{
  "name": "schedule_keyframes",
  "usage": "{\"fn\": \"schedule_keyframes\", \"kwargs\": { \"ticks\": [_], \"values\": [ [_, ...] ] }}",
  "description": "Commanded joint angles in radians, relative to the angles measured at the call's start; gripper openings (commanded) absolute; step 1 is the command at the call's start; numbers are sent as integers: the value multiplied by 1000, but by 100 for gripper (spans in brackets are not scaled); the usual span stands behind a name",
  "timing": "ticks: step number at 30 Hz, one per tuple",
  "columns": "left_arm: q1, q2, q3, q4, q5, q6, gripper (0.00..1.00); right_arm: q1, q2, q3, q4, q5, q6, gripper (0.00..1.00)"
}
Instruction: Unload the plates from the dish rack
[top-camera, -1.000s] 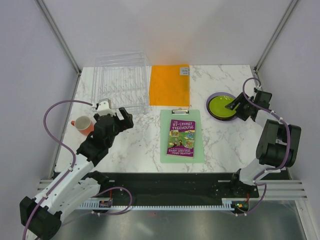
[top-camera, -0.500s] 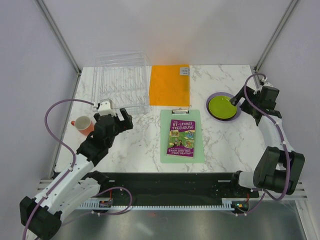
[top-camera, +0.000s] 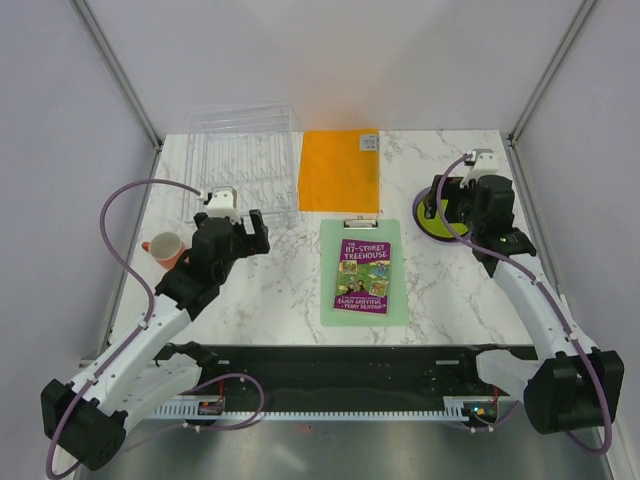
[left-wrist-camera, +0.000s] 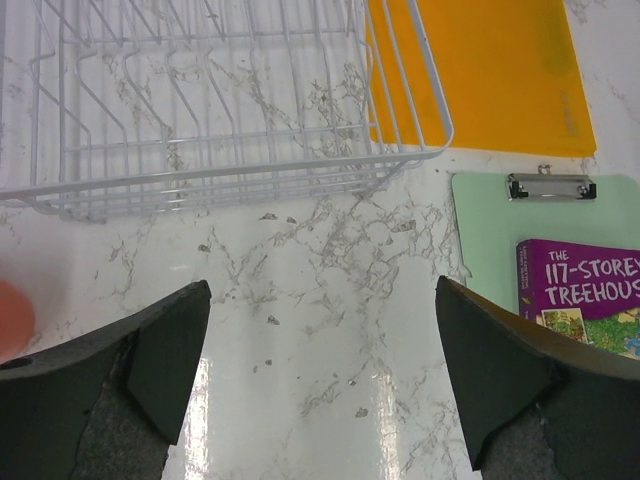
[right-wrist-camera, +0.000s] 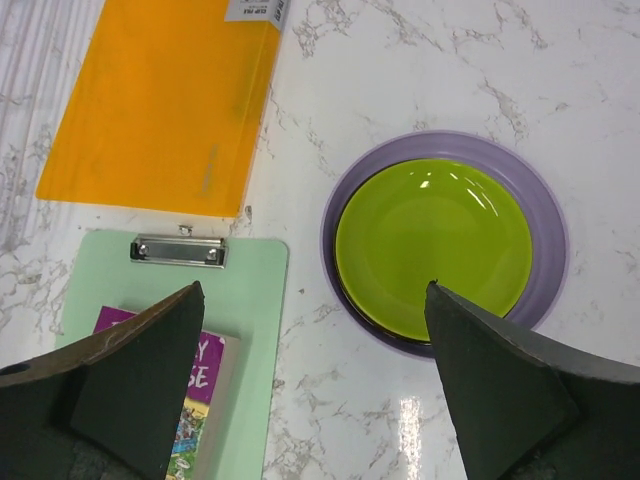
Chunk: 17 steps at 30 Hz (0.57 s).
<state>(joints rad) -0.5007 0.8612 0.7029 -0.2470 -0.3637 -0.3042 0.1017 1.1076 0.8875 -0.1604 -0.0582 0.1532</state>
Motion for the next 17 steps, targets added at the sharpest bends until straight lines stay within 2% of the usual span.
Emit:
{"fn": "schedule_keyframes", "kwargs": {
  "ticks": [1,7,11,17],
  "values": [
    [-1,-25,53,26,-1,21,100,61,-29,-59,90,118,-32,98],
    [-1,-85,52,28,-38,42,100,131,-48,-93,122,210,-55,98],
    [-1,-151,44,38,-162,62,100,147,-74,-131,153,239,-60,98],
    [-1,-185,-20,231,-314,204,100,151,-71,-145,208,303,-46,98]
  ]
}}
